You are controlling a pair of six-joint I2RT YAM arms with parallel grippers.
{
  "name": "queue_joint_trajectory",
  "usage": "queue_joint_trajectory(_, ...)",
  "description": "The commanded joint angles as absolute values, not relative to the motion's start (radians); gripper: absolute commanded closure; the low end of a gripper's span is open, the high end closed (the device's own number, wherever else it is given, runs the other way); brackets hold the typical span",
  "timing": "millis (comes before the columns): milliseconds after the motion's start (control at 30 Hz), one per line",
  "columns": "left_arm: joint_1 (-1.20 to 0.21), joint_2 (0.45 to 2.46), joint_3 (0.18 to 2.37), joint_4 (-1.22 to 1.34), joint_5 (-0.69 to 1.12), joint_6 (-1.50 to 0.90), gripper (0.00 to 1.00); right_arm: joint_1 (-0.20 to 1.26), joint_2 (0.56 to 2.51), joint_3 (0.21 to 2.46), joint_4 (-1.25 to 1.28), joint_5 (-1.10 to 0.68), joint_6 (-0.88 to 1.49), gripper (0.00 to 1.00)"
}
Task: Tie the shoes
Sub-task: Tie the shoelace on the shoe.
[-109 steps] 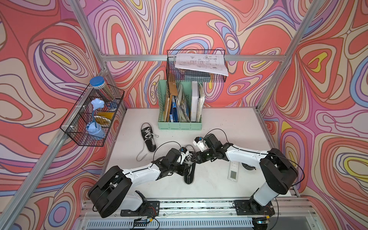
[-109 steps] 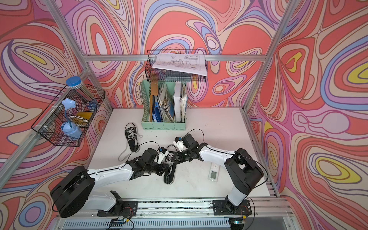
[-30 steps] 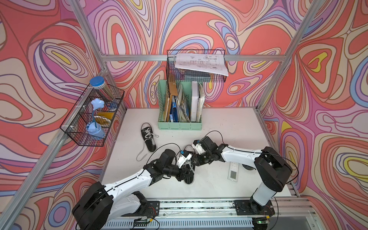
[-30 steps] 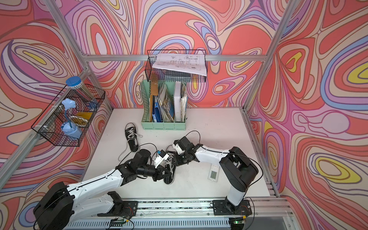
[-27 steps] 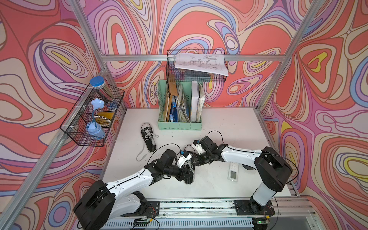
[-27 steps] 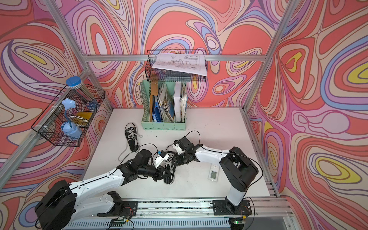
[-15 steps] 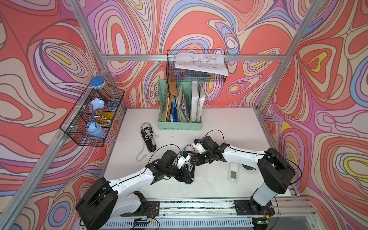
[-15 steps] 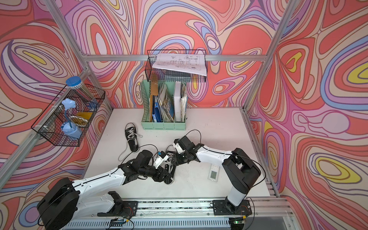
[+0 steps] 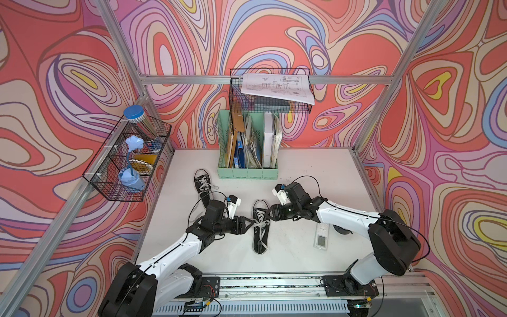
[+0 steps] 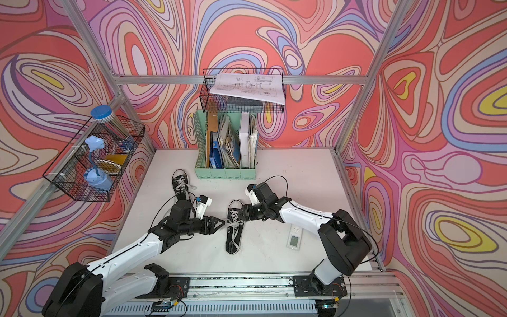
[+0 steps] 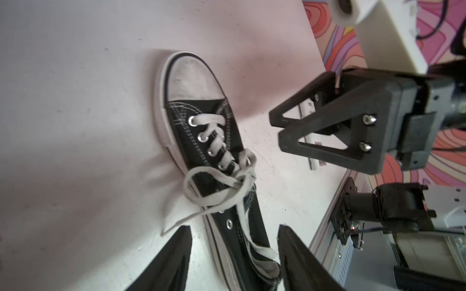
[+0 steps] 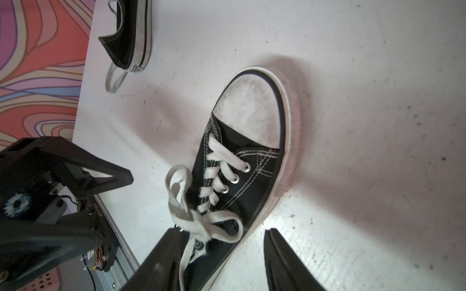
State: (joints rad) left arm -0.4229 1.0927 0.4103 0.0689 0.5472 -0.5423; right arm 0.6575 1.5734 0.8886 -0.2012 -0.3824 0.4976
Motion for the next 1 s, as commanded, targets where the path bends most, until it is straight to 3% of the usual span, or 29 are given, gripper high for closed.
queue_joint_trajectory(0,-0.406,1.158,0.423,0.130,0.516,-0.602,0.39,0.658,1.585,0.851,-0.088,-0.369,0.606,0.45)
queue_joint_trajectory(300,-0.406,1.415,0.464,0.292,0.606,-0.661,0.44,0.659,1.609,0.836,-0.079,-0.334,0.607,0.46)
queue_joint_trajectory(733,-0.406,1.515,0.447,0.431,0.699,-0.708,0.83,0.661,1.631,0.806,-0.060,-0.369,0.636,0.53)
queue_joint_trajectory(967,-0.405,1.492,0.428,0.428,0.699,-0.703,0.93,0.668,1.653,0.790,-0.023,-0.385,0.655,0.62)
